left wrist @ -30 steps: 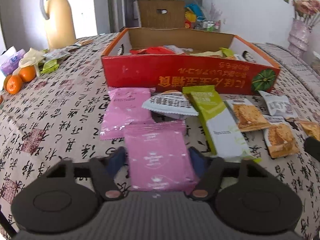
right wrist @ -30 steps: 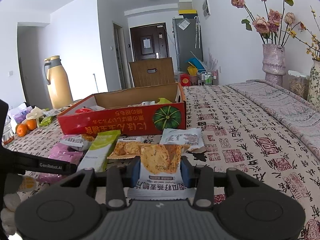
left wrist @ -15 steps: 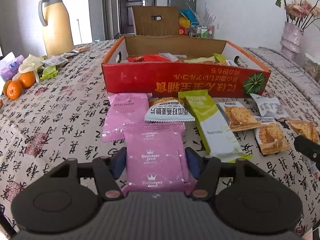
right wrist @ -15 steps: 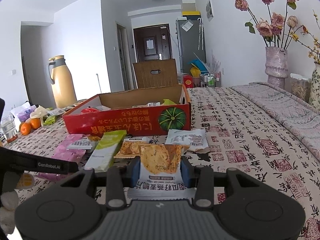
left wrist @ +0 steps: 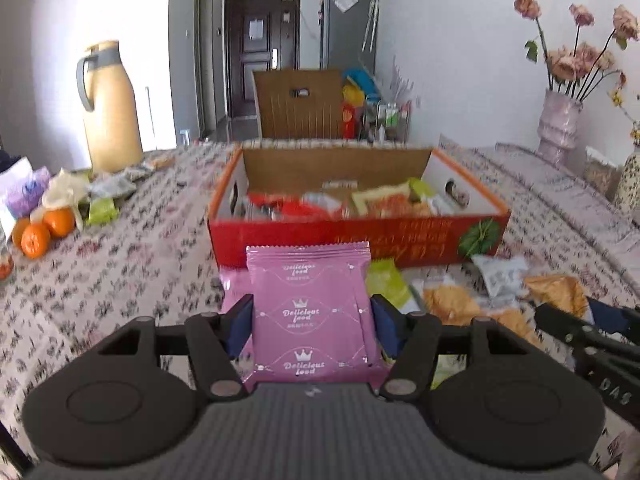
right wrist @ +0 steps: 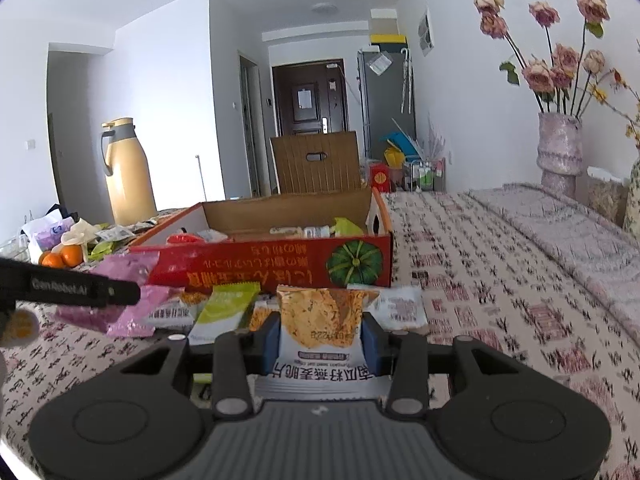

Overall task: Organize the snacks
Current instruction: 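Lift both packets and carry them over the cardboard box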

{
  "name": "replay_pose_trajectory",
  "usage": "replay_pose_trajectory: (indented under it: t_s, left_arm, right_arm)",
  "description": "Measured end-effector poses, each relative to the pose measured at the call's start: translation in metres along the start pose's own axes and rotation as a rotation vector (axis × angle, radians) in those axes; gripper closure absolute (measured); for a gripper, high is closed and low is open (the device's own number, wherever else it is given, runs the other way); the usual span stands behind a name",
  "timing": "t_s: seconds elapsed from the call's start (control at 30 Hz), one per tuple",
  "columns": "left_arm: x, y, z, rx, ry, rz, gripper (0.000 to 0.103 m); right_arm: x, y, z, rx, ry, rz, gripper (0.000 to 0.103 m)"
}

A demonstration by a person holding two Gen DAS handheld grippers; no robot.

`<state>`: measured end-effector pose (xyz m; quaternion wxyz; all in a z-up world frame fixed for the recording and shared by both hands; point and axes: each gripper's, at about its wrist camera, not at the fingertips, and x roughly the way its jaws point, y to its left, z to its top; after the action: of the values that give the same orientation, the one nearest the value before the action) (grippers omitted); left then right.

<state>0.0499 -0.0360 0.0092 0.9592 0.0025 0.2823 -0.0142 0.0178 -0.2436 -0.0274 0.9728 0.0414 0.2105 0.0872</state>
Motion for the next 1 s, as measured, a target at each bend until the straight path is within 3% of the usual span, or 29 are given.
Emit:
replay_pose_trajectory:
  t_s: [0.67, 1.0]
  left_arm:
    - [0.015, -0.011, 0.078, 0.015, -0.185, 0.017, 0.04]
    - [0.053, -0.01, 0.111, -0.006, -0.254, 0.03, 0.04]
  right_arm:
    - [0.053, 0.013, 0.081, -0.056, -0.167, -0.014, 0.063]
    - [0.109, 0.016, 0.115, -0.073, -0.165, -0.019, 0.063]
